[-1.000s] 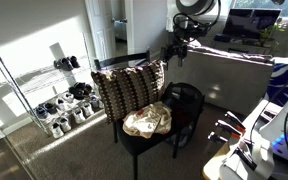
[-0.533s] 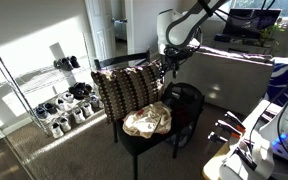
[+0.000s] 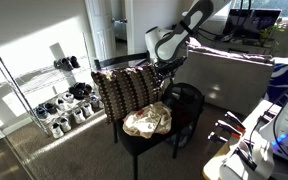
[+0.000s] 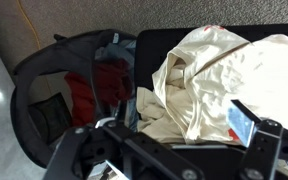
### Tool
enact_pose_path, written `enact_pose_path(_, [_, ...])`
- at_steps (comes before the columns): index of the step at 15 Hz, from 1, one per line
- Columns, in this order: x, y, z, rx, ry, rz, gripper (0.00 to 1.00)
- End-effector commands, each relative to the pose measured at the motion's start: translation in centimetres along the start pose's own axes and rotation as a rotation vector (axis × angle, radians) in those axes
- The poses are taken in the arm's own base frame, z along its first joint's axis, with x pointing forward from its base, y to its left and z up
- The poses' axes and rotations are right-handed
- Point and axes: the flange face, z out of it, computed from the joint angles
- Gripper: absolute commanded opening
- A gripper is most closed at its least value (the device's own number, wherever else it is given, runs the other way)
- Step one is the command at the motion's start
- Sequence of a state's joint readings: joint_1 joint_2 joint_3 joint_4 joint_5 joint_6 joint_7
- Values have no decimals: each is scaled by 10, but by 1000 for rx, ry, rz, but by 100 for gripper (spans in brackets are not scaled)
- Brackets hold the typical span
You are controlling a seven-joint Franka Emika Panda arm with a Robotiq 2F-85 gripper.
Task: Put the cloth in the laundry bag
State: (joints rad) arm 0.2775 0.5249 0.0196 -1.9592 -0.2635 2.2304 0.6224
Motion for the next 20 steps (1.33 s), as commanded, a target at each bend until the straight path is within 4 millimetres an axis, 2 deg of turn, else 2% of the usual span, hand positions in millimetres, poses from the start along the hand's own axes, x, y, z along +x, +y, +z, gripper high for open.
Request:
enact_pose_path(1, [1,-1,1,0,-1,-1,100])
enact_pose_path(7, [2,-3,-1,35,26,-7,100])
enact_pose_path(8, [4,-5,4,51,45,-7,100])
enact_pose_path(11, [15,-19,33,166,109,-14,100])
enact_pose_path(16, [25,-42,100,278,131,-40,100])
enact_pose_path(20, [32,-59,134,384,134,-62,100])
